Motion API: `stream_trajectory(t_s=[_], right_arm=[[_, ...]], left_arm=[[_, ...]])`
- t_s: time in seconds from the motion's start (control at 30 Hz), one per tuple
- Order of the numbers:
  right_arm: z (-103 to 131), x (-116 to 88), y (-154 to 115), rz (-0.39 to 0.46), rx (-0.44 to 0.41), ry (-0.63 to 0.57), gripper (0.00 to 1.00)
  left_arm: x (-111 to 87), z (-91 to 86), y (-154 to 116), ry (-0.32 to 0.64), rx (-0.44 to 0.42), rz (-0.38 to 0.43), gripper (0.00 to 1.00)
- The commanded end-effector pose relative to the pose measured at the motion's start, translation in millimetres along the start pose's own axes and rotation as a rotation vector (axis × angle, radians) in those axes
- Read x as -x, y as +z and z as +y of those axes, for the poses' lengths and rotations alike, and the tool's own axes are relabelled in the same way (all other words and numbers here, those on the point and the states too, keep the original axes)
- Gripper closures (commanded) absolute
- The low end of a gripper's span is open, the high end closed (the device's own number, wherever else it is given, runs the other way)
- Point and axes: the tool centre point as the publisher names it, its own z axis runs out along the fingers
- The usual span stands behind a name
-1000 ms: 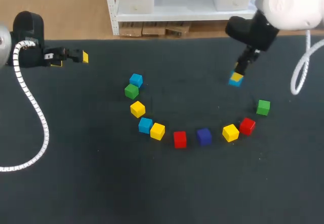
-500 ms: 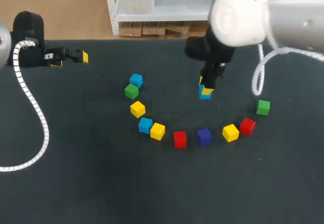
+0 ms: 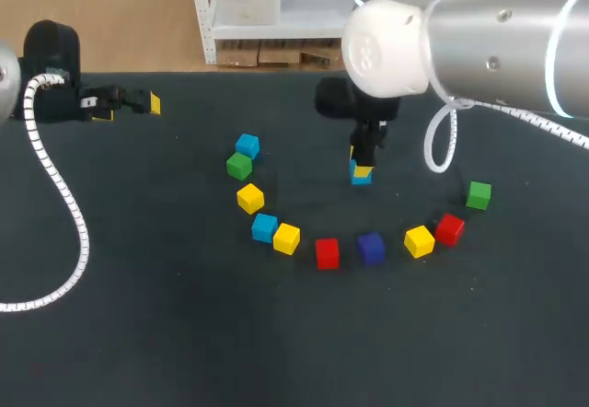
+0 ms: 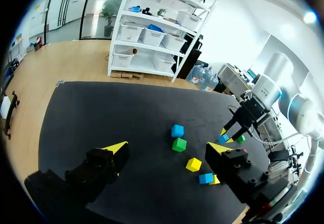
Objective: Place the blue cubes, place green cubes on the blue cubes, place the yellow cubes on the green cubes, then place the red cubes on the yellow cubes, and place purple cube on the red cubes.
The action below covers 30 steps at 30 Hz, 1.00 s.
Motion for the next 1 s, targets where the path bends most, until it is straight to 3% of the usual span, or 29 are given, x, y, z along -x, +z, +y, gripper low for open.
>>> stream_trajectory(t_s=[0.03, 0.13, 0.2, 0.37, 0.4, 0.43, 0.8, 1.0], right_arm=[[-2, -1, 2, -0.008, 0.002, 0.011, 1.0], [-2, -1, 3, -0.009, 0.0, 0.011, 1.0], [-2, -1, 4, -0.007, -0.001, 0.01, 0.81], [-2, -4, 5, 0.001, -0.008, 0.019, 0.62], [-2, -4, 6, 0.003, -0.007, 0.022, 0.42], [-3, -5, 6, 0.001, -0.003, 0.035, 0.0], [-5, -5, 7, -0.005, -0.001, 0.068, 0.0], [-7, -2, -13, -0.01, -0.065, 0.141, 0.0]], left_arm=[[-1.3, 3.5, 0, 0.003, -0.015, -0.006, 0.0], [-1.3, 3.5, 0, 0.003, -0.015, -0.006, 0.0], [-1.3, 3.5, 0, 0.003, -0.015, -0.006, 0.0], [-1.3, 3.5, 0, 0.003, -0.015, -0.006, 0.0], [-1.3, 3.5, 0, 0.003, -0.015, -0.006, 0.0], [-1.3, 3.5, 0, 0.003, -0.015, -0.006, 0.0], [-1.3, 3.5, 0, 0.003, -0.015, -0.006, 0.0], [-1.3, 3.5, 0, 0.003, -0.015, -0.006, 0.0]])
